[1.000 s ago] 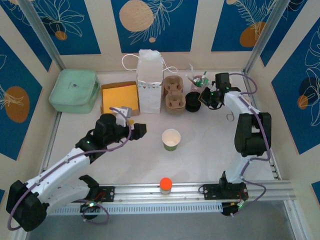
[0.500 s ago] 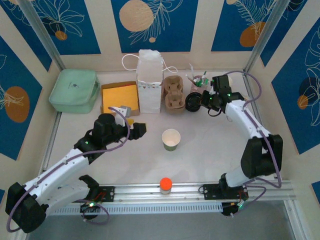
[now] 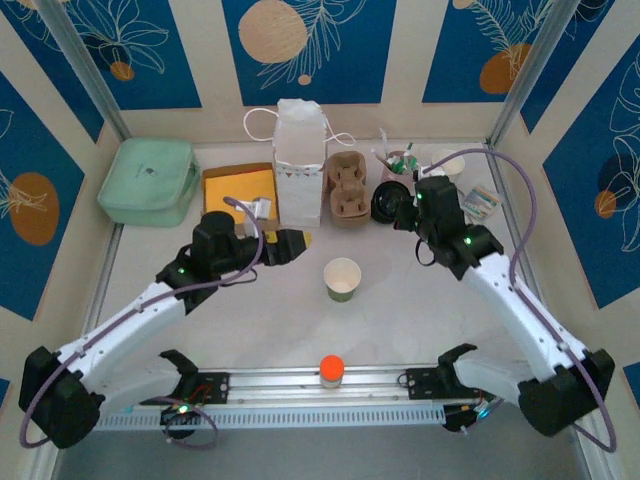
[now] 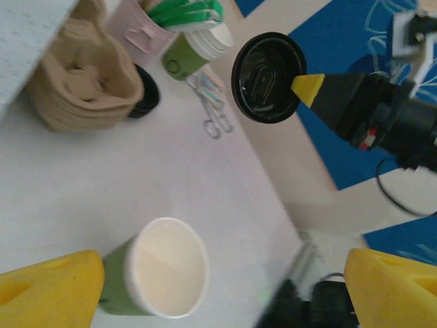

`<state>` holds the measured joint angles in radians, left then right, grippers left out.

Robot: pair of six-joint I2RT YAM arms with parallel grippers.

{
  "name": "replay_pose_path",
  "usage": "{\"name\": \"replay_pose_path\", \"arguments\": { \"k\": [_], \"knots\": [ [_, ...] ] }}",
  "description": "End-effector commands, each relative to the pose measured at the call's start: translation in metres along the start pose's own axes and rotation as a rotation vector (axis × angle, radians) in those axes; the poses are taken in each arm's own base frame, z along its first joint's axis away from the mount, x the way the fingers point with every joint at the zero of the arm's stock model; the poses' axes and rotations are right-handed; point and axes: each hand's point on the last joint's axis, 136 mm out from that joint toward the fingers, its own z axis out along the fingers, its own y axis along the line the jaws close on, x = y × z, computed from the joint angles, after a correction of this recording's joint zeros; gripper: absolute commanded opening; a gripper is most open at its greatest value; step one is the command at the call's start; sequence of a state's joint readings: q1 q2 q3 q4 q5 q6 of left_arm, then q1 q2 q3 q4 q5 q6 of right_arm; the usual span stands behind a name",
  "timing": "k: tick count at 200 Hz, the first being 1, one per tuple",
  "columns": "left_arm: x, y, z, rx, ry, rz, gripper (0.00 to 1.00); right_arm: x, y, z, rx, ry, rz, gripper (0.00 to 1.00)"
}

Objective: Pack the takeout coffee

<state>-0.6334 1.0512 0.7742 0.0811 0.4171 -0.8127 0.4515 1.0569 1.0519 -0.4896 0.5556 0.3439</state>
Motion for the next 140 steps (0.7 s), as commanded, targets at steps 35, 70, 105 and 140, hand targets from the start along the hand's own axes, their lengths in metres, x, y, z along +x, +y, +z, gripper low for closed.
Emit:
{"name": "replay_pose_path", "arguments": {
  "k": [35,70,105,140],
  "knots": [
    [-0.043,-0.089,0.009,0.404,0.008,-0.234,0.94,-0.054,0.025,-0.057,0.052,-0.387,-0.260,0.00],
    [-0.058,-0.100,0.025,0.522,0.043,-0.362,0.92,-0.071,0.050,-0.077,0.050,-0.531,-0.396,0.00],
    [-0.059,-0.089,0.037,0.519,0.047,-0.444,0.88,-0.077,0.061,-0.078,0.061,-0.572,-0.465,0.00],
    [-0.062,-0.089,0.036,0.515,0.038,-0.470,0.87,-0.081,0.073,-0.083,0.069,-0.614,-0.536,0.00]
  ]
}}
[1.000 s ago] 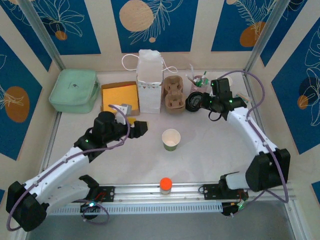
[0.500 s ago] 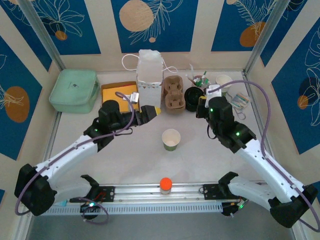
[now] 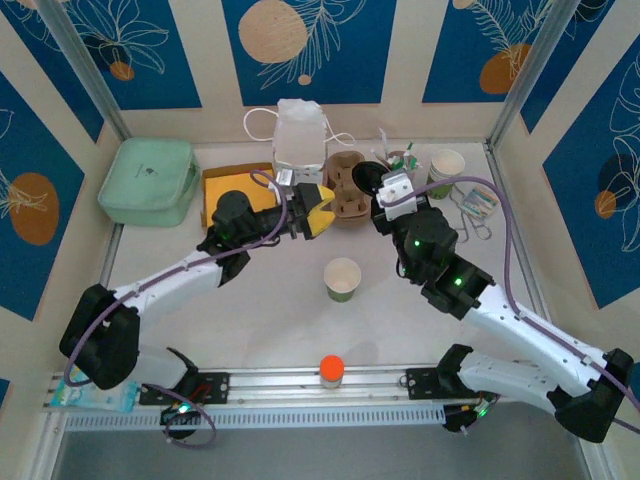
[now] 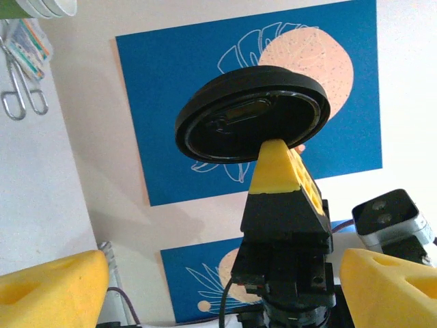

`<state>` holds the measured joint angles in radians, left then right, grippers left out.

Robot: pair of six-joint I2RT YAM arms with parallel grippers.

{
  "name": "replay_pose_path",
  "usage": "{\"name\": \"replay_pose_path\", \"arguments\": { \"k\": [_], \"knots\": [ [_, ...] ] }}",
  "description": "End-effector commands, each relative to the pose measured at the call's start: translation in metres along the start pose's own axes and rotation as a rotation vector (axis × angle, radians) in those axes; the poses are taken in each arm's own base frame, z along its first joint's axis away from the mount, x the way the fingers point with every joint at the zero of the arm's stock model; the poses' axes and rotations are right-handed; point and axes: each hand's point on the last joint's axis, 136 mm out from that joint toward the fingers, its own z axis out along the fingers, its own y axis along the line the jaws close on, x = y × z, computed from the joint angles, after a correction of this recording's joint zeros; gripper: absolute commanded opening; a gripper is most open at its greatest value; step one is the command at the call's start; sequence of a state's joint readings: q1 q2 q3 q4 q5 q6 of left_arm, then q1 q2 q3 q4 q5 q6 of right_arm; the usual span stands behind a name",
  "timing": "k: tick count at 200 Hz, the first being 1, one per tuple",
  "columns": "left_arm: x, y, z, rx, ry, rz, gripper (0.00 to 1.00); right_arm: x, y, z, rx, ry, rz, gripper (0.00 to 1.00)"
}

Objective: Pack the takeout coffee

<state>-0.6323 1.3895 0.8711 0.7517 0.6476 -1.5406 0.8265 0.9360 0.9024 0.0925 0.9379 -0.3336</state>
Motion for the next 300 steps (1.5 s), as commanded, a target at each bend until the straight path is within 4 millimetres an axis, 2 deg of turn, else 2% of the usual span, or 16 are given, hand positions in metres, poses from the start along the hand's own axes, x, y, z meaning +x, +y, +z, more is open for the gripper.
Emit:
{"name": "replay_pose_path", "arguments": {
  "k": [1,78,118,187,240,300],
  "knots": [
    [0.000,-0.032,-0.002,0.088,0.005,0.019,0.87,-0.018,-0.007,-0.002,0.054,-0.064,-0.047,0.00],
    [-0.012,-0.055,0.000,0.097,-0.029,0.023,0.85,-0.022,0.014,-0.004,0.042,-0.087,-0.195,0.00],
    [-0.025,-0.052,-0.002,0.061,-0.054,-0.006,0.83,-0.020,0.027,-0.005,0.028,-0.083,-0.241,0.00],
    [-0.035,-0.053,-0.004,0.068,-0.082,-0.041,0.77,-0.031,0.046,-0.007,0.019,-0.123,-0.352,0.00],
    [-0.043,-0.052,-0.008,0.053,-0.102,-0.049,0.68,-0.042,0.069,-0.012,0.001,-0.174,-0.476,0.00],
    [-0.048,-0.047,-0.015,0.035,-0.126,-0.056,0.53,-0.049,0.078,-0.016,-0.013,-0.203,-0.532,0.00]
  ]
}}
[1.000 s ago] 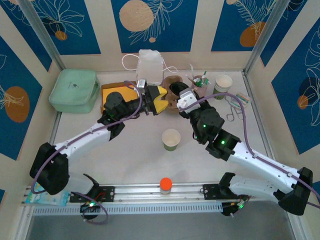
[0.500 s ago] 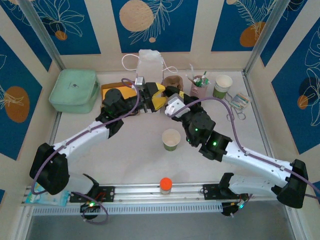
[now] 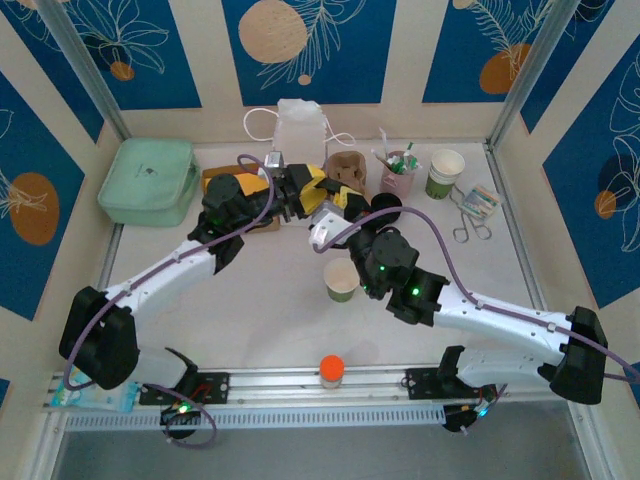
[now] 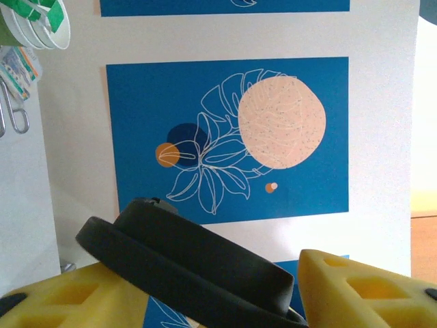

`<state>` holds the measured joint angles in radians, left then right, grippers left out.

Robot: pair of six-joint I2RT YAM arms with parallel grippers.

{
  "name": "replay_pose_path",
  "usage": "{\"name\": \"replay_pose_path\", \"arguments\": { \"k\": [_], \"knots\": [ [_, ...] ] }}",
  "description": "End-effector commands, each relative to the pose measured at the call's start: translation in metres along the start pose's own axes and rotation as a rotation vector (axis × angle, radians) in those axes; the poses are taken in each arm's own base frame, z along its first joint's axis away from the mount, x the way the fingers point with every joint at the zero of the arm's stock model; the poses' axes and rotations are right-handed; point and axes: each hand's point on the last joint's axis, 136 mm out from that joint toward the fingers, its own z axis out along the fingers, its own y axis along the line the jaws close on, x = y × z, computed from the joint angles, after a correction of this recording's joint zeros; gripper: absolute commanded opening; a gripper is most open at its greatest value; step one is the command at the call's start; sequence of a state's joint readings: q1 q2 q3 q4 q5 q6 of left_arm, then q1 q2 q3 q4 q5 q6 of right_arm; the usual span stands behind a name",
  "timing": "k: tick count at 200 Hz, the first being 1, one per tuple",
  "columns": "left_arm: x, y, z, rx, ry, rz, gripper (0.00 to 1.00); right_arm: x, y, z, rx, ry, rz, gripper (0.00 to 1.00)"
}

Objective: Pack the takeout coffee

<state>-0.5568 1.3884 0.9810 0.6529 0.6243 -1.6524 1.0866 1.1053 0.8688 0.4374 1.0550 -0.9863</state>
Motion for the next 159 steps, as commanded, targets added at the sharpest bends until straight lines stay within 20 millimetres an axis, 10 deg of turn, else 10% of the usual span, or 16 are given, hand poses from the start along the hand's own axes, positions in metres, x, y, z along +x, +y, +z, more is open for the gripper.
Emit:
{"name": "replay_pose_path", "arguments": {
  "k": [1,159],
  "knots": [
    [-0.005,-0.022,-0.006,0.035,-0.027,0.037,0.52,-0.010,-0.014,-0.003,0.046,-0.025,0.010,0.00],
    [-0.009,-0.012,-0.017,-0.018,-0.063,0.090,0.10,-0.023,-0.008,-0.009,0.030,-0.078,-0.080,0.00]
  ]
}}
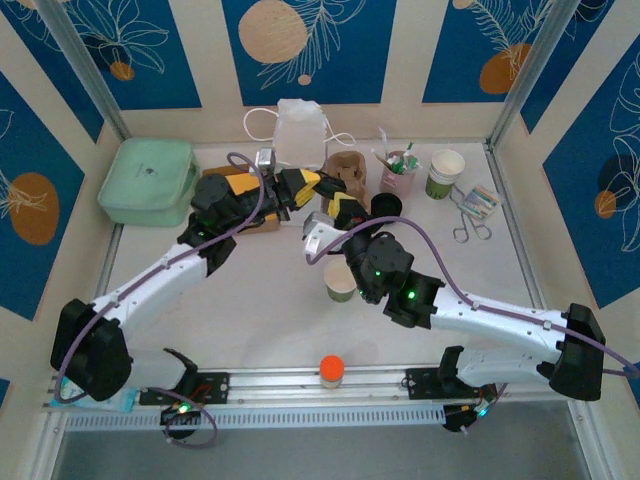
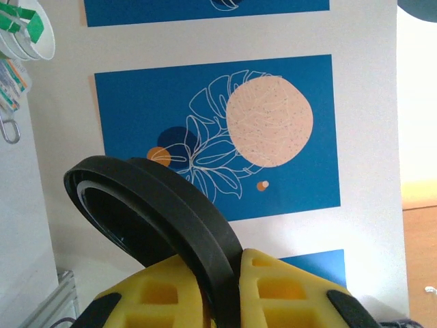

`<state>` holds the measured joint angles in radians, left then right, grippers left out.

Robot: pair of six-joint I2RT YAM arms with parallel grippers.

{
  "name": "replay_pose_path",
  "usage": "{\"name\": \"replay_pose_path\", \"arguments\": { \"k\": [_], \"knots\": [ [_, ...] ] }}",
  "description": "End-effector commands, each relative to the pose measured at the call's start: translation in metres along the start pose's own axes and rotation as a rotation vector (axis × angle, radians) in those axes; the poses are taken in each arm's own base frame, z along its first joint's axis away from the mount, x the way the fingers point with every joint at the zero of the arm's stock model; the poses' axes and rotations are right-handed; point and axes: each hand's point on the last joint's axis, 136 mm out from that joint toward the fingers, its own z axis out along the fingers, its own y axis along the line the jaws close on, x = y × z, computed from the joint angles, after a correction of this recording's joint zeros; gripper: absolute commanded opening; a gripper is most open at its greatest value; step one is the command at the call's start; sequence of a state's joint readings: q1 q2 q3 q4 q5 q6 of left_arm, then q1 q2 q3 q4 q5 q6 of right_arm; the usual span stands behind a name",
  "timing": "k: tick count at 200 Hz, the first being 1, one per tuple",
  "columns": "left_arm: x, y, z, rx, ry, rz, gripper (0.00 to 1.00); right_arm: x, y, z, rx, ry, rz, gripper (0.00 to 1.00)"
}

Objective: Pack the takeout coffee

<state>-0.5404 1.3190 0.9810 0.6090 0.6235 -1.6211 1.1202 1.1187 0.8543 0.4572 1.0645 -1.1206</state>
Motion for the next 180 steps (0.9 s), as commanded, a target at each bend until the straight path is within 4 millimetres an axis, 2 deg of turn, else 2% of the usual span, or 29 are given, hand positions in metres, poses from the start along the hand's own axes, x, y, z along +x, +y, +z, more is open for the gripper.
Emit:
{"name": "replay_pose_path", "arguments": {
  "k": [1,61,95,149,180],
  "knots": [
    [-0.011,0.009,-0.003,-0.038,-0.045,0.042,0.10,-0.015,-0.022,-0.005,0.053,-0.057,0.056,0.00],
    [-0.011,0.018,0.001,-0.025,-0.026,0.047,0.03,-0.017,-0.015,-0.007,-0.037,-0.056,0.113,0.00],
    [-0.011,0.015,0.003,-0.009,-0.016,0.058,0.01,-0.014,-0.010,-0.012,-0.122,-0.034,0.183,0.00],
    [-0.009,0.011,0.003,0.003,-0.008,0.072,0.00,-0.011,-0.010,-0.026,-0.262,0.004,0.323,0.07],
    [-0.010,0.008,0.003,0.011,-0.010,0.075,0.00,-0.012,-0.012,-0.027,-0.281,0.013,0.344,0.09]
  ]
}}
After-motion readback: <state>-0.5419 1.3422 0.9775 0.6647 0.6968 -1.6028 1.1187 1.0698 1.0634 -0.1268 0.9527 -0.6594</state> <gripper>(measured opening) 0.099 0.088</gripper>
